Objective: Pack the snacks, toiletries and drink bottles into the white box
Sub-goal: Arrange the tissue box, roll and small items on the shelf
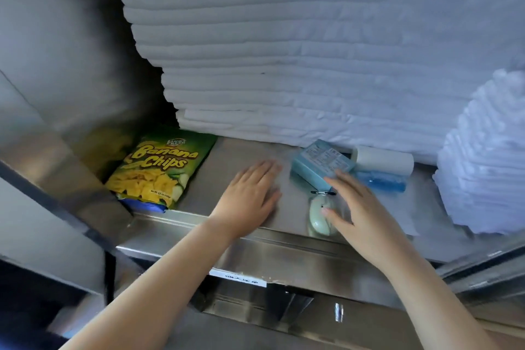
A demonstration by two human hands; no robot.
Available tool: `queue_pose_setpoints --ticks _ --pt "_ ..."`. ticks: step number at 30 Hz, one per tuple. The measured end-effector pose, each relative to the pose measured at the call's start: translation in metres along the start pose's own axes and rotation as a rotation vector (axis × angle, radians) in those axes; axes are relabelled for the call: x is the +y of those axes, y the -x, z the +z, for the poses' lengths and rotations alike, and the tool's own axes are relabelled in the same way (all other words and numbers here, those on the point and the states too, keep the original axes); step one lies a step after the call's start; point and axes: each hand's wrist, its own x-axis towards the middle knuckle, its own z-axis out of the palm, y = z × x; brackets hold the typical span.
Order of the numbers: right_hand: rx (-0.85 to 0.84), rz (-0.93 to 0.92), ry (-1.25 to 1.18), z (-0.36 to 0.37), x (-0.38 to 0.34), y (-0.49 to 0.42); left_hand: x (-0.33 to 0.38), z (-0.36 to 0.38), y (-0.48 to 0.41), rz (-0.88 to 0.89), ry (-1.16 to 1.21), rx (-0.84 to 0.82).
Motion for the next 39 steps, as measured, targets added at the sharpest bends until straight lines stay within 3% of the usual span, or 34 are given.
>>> queue_pose_setpoints --ticks 4,8,14,17,19,23,27,30,34,39 --pt "0.079 -0.025 -0.038 0.0 0.008 0.009 -0.004 0.018 -0.003 -0.043 -0.04 -0.074" --pt "0.041 0.016 -0.228 0.005 0.005 0.005 -0.006 0.019 -0.001 -0.025 -0.025 -0.045" --pt "-0.001 -0.144 -0.26 0.025 -0.022 -0.023 -0.01 0.012 0.004 0.018 0.207 0.005" --pt "-0.027 -0.192 -0.274 0.035 -0.035 -0.042 -0.012 0.004 0.004 -0.075 0.504 0.043" --pt "-0.029 -0.213 -0.295 0.037 -0.04 -0.054 -0.012 -0.001 0.005 -0.078 0.569 0.068" --pt "-0.004 -0.216 -0.3 0.036 -0.036 -0.059 -0.012 -0.005 0.008 -0.055 0.548 0.042" --pt "0.195 -0.196 -0.118 0.019 -0.015 -0.056 -0.013 -0.005 0.006 -0.057 0.494 0.015" --pt "0.229 -0.142 0.045 0.009 0.002 -0.057 -0.013 -0.003 0.005 -0.073 0.478 0.036" --pt "0.135 -0.083 0.139 0.017 0.01 -0.055 -0.011 0.004 0.005 -0.173 0.471 0.14" --pt "0.191 -0.125 0.15 0.027 0.008 -0.049 -0.003 0.01 0.002 -0.347 0.315 0.305"
